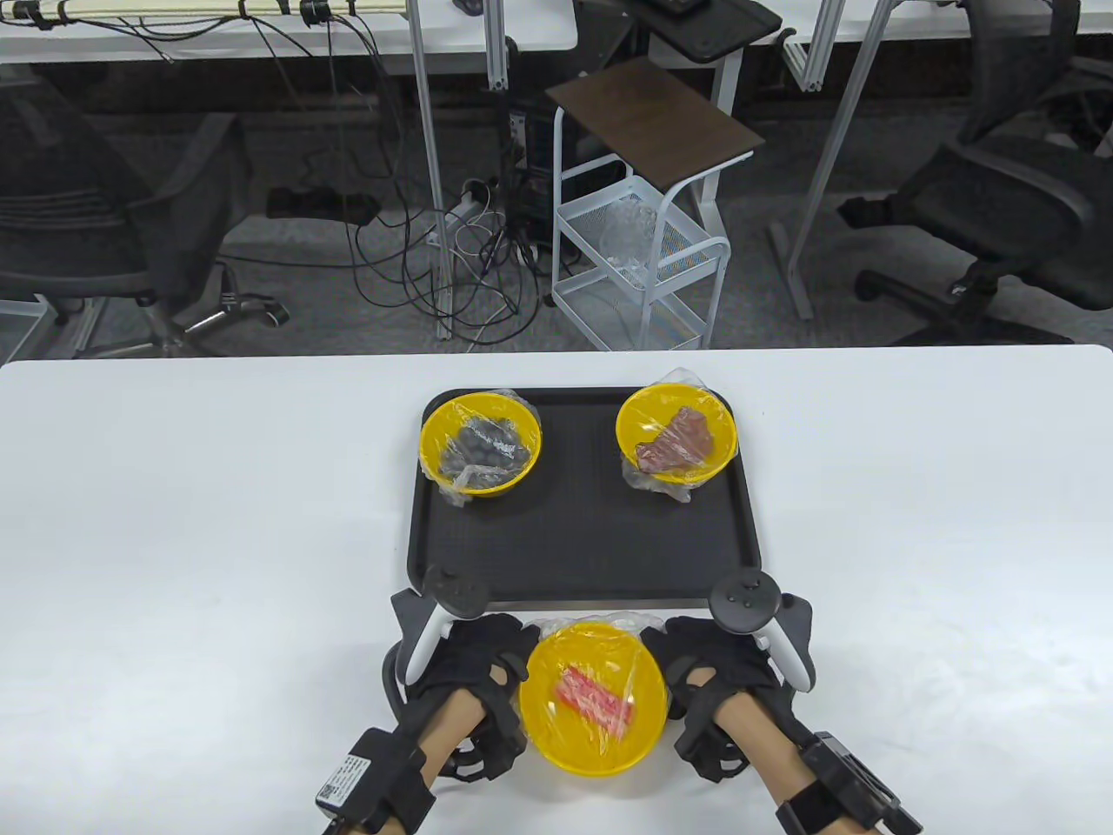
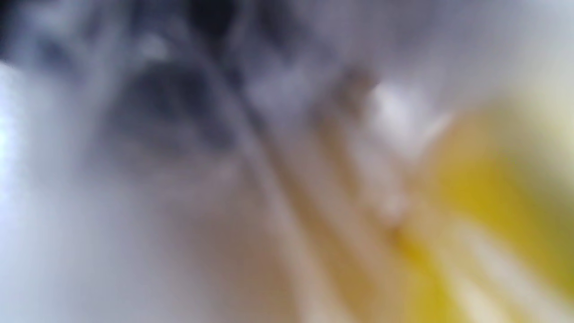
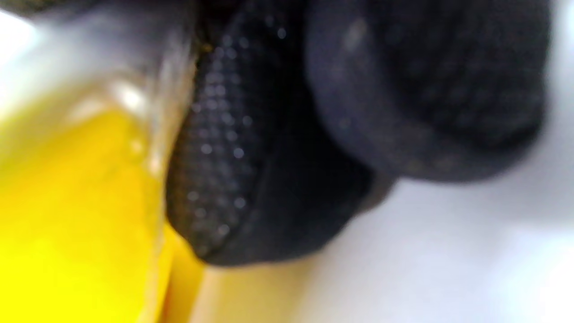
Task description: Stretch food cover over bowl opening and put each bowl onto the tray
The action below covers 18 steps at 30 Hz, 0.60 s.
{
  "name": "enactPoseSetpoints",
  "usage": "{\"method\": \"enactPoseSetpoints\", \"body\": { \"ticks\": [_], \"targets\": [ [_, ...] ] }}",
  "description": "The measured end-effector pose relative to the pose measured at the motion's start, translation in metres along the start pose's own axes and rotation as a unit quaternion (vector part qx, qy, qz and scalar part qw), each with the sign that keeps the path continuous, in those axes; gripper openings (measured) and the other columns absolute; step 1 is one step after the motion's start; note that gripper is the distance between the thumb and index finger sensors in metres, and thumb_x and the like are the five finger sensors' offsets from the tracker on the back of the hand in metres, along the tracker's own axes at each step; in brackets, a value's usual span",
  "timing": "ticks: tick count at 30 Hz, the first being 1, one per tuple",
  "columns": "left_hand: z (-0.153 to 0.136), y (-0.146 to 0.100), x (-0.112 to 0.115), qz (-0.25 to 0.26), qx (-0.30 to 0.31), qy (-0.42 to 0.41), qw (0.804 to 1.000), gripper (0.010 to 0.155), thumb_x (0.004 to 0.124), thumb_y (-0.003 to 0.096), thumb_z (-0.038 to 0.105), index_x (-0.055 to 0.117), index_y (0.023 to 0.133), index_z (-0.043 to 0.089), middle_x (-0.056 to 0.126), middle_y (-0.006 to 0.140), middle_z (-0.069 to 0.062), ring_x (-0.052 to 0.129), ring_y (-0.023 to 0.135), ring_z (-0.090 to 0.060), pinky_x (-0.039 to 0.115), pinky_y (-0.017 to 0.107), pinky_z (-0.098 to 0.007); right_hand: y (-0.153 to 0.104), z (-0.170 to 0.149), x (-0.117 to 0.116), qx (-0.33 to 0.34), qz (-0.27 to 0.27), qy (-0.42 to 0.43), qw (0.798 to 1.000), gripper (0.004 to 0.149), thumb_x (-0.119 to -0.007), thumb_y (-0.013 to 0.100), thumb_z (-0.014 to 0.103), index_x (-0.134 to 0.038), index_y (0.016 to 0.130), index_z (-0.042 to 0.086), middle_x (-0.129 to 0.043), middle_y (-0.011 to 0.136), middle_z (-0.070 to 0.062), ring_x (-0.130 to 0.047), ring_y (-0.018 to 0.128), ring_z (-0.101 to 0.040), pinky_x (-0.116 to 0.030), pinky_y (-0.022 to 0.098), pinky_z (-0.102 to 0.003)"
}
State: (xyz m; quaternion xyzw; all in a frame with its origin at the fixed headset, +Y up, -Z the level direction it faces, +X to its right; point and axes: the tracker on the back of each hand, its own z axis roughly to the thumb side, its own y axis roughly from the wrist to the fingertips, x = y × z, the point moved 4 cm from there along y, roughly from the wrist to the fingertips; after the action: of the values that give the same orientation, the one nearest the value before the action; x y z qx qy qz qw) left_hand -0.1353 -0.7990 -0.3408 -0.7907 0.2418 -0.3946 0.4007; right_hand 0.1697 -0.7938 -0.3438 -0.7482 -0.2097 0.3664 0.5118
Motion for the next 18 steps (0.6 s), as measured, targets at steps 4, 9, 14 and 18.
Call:
{"method": "enactPoseSetpoints", "body": {
  "ticks": [4,9,14,18],
  "targets": [
    [0.001,-0.004,0.005,-0.016,0.016,-0.002,1.0,0.046,0.083,0.0481,0.058,0.086,0.08,0.025,0.102,0.047,0.003,0.108,0.021,-0.023,0.095,0.019,-0.039,-0.006,-0.004,0.004,-0.023,0.008,-0.028,0.999,0.049,-0.085,0.047,0.049,-0.093,0.076,0.01,-0.113,0.045,0.003,-0.115,0.014,-0.016,-0.096,0.005,-0.027],
    [-0.003,-0.004,0.006,-0.037,0.044,-0.016,0.998,0.052,0.085,0.0472,0.056,0.08,0.089,0.024,0.1,0.055,0.003,0.108,0.028,-0.024,0.095,0.024,-0.04,-0.012,-0.011,0.014,-0.038,0.025,-0.043,0.998,0.057,-0.086,0.045,0.051,-0.089,0.082,0.008,-0.112,0.05,-0.001,-0.117,0.019,-0.018,-0.098,0.007,-0.027],
    [-0.01,-0.005,0.004,-0.094,0.079,-0.092,0.988,0.059,0.085,0.0484,0.051,0.075,0.101,0.025,0.097,0.073,-0.001,0.107,0.044,-0.03,0.094,0.036,-0.045,-0.015,-0.022,0.021,-0.022,0.025,0.021,0.999,0.059,-0.076,0.051,0.048,-0.085,0.089,0.005,-0.111,0.057,-0.007,-0.118,0.024,-0.023,-0.099,0.01,-0.03],
    [-0.011,-0.011,-0.007,-0.103,0.108,-0.117,0.982,0.063,0.081,0.0501,0.05,0.068,0.106,0.025,0.085,0.097,-0.009,0.101,0.067,-0.036,0.087,0.052,-0.051,-0.02,-0.013,0.011,0.034,0.07,0.048,0.996,0.076,-0.076,0.047,0.056,-0.073,0.1,0.0,-0.108,0.065,-0.015,-0.118,0.028,-0.027,-0.099,0.011,-0.031]
  ]
}}
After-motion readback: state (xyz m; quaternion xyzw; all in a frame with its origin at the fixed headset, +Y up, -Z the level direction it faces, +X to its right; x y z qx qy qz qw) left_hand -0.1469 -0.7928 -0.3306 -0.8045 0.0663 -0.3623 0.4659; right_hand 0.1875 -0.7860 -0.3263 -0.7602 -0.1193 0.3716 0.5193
